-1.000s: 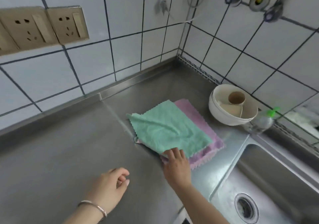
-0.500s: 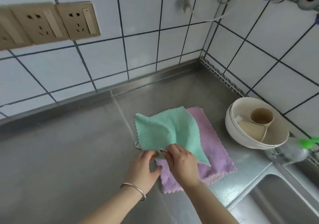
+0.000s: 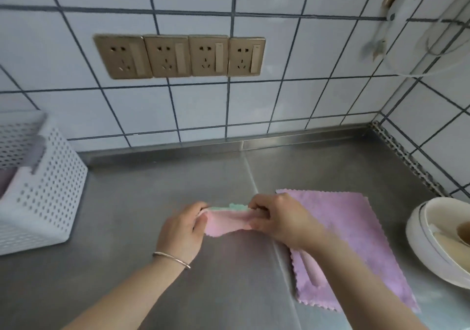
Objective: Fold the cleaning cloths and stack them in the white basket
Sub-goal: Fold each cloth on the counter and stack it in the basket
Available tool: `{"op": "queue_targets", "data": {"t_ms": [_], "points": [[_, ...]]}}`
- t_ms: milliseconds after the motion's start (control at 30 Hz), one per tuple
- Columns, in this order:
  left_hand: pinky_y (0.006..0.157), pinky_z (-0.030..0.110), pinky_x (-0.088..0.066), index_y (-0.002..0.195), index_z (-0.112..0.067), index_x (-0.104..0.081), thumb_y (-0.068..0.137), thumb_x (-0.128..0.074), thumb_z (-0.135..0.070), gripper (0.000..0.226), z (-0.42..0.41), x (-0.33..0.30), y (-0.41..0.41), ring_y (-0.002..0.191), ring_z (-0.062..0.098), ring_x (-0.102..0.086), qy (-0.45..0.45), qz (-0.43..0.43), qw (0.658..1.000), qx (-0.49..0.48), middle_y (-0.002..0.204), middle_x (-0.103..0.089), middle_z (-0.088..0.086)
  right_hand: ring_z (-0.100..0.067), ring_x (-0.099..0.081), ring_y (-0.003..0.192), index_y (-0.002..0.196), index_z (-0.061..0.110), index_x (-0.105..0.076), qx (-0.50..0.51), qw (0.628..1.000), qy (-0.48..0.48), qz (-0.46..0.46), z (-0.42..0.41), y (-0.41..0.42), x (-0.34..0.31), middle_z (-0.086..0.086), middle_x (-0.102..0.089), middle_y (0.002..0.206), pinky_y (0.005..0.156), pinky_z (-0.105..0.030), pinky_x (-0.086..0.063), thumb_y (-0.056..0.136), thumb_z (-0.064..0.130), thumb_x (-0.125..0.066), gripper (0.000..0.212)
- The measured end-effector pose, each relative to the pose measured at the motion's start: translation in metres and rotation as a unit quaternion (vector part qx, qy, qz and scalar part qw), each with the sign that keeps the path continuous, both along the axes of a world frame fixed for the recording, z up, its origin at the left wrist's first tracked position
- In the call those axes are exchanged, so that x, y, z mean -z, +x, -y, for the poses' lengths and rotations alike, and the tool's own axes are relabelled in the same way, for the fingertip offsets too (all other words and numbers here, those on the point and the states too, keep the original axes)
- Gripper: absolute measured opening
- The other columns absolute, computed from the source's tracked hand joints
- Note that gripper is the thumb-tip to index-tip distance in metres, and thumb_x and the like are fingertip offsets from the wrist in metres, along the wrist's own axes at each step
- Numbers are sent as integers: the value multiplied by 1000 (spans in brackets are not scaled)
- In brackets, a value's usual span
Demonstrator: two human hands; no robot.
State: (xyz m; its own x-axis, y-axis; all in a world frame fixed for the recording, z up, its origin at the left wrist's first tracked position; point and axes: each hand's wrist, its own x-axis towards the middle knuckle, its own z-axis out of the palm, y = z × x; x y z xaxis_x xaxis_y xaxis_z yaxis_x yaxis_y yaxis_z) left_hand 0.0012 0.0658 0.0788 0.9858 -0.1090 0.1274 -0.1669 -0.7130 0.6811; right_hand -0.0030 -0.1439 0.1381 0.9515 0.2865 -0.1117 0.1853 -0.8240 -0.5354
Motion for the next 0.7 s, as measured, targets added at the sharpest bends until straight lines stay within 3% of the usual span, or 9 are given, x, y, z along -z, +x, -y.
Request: {"op": "queue_targets", "data": {"t_ms": [133, 200, 233, 300, 367, 433, 500, 600, 700], "points": [[82, 33, -49, 107, -17, -68, 79, -32, -35, 49, -71, -29, 40, 95, 29, -66, 87, 29, 996, 2, 106, -71, 6, -22, -48, 75, 59, 24, -34, 30, 985, -172, -2, -22, 36, -9, 5, -48, 66, 50, -28, -31, 86, 34, -53, 34], [83, 31, -48, 107, -18, -68, 86, -40, -26, 36, -105, -46, 67, 100, 27, -64, 102, 19, 994, -24, 107, -71, 6, -27, -55, 80, 66, 30, -47, 78, 979, -183, 42, -32, 54, -14, 1, -57, 74, 55, -29, -36, 89, 37, -50, 24], [83, 31, -48, 107, -20, -68, 89, -43, -24, 31, -119, -57, 78, 100, 27, -64, 108, 26, 993, -39, 107, -71, 6, -29, -59, 84, 79, 32, -58, 104, 973, -193, 69, -38, 63, -18, -2, -64, 83, 59, -29, -38, 90, 38, -50, 15], [84, 32, -49, 110, -20, -68, 92, -46, -17, 28, -149, -76, 98, 102, 29, -63, 122, 47, 989, -65, 110, -70, 8, -30, -62, 89, 102, 26, -64, 151, 954, -220, 134, -57, 77, -26, -6, -68, 96, 63, -29, -39, 92, 37, -49, 21], [84, 33, -49, 112, -22, -67, 92, -45, -11, 32, -172, -94, 109, 99, 32, -62, 130, 81, 984, -89, 110, -69, 11, -33, -62, 83, 98, 15, -67, 175, 934, -179, 256, -78, 85, -33, -9, -69, 89, 59, -31, -41, 90, 26, -54, 18], [82, 34, -46, 112, -20, -66, 91, -43, -6, 34, -186, -109, 108, 92, 35, -62, 135, 128, 978, -93, 102, -70, 16, -33, -60, 70, 83, 8, -67, 148, 903, -115, 386, -92, 83, -39, -8, -66, 74, 49, -29, -39, 83, 14, -60, 10], [82, 33, -45, 110, -16, -68, 89, -45, -2, 34, -202, -114, 93, 87, 36, -64, 132, 190, 969, -85, 97, -71, 18, -30, -55, 67, 77, 7, -65, 100, 882, -86, 452, -99, 77, -37, -5, -63, 69, 46, -27, -36, 78, 8, -60, 5], [71, 25, -40, 99, -15, -72, 83, -45, -12, 32, -227, -92, 57, 79, 24, -65, 161, 266, 950, -34, 91, -73, 9, -24, -47, 71, 78, 9, -64, 38, 888, -71, 454, -102, 58, -18, -2, -60, 71, 55, -31, -35, 83, 14, -59, 9], [63, 24, -44, 91, -21, -74, 82, -44, -23, 30, -244, -37, 21, 77, 12, -55, 189, 226, 955, 39, 83, -69, -4, -21, -48, 67, 74, 14, -64, -40, 907, -100, 406, -99, 37, 22, 1, -58, 67, 55, -29, -35, 83, 21, -53, 16]]}}
